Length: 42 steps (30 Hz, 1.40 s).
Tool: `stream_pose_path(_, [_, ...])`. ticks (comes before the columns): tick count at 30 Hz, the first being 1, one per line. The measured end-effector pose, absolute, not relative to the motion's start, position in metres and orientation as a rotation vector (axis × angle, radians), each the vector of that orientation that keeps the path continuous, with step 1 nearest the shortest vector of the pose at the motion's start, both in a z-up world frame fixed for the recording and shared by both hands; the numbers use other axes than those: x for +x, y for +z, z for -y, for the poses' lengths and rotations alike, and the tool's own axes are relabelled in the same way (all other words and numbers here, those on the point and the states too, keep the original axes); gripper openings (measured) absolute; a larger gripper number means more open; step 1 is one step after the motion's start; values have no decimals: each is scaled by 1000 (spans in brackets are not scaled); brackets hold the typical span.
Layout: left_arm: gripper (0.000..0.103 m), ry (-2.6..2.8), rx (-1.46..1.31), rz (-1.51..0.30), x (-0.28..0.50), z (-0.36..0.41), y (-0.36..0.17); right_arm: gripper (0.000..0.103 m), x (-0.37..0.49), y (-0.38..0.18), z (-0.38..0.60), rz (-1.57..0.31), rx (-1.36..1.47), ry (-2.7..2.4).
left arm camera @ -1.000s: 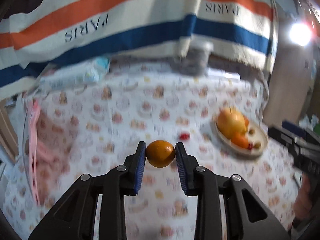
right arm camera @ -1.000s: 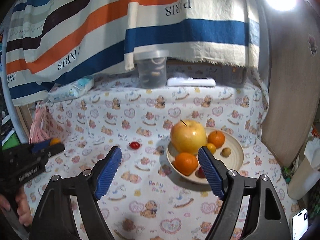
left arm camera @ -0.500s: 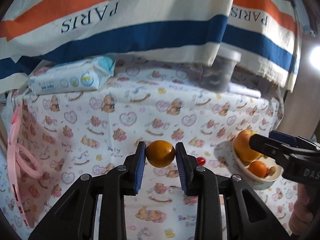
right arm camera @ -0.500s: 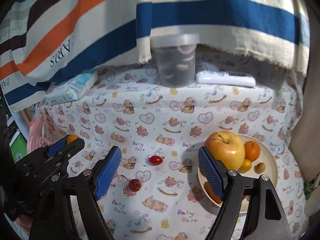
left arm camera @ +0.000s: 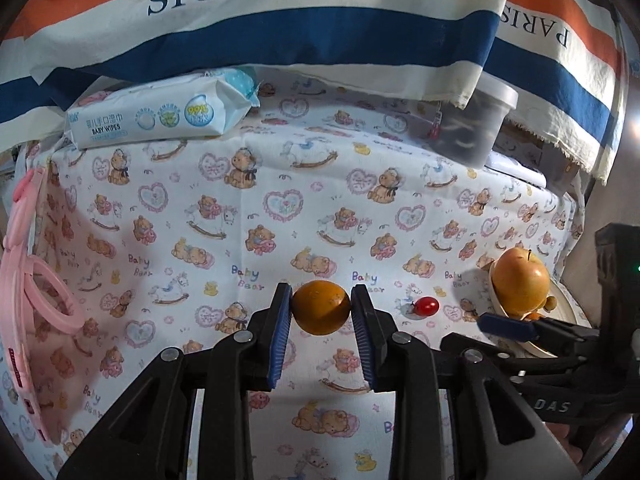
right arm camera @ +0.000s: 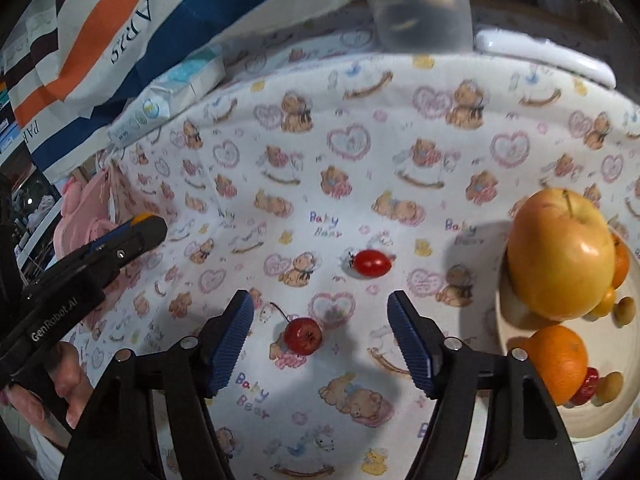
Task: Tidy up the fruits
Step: 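Grasp a small orange citrus with the left tool while the right moves to a red fruit, then grasp the small red fruit with the right tool while the left lifts the citrus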
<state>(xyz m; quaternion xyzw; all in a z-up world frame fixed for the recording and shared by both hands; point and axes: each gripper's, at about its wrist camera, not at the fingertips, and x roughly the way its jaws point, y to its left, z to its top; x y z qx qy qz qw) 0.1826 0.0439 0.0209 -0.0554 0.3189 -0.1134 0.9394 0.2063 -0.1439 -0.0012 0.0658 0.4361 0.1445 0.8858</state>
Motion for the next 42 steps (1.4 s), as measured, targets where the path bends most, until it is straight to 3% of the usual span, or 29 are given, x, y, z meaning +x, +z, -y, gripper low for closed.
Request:
stream_pose_path(14, [29,-231,-129,-676,185,-46,18,49,209,-22,128,-962,87,319])
stream_pose_path(18, [29,-231,-126,-676,184,-46,19,37,213,-27,130,-993,116,330])
stream_pose_path(27, [29,-232,-127,-674,183,-46,19,36,216,-34,129,-1026,152,368])
stream_pose_path(33, [29,-233,-127,-679,183,-46,20,27,217,-38,128,-1044,148,372])
stream_pose_path(42, [29,-230,-109,-635,178,-46,26,27,205,-11,136,-921,137,340])
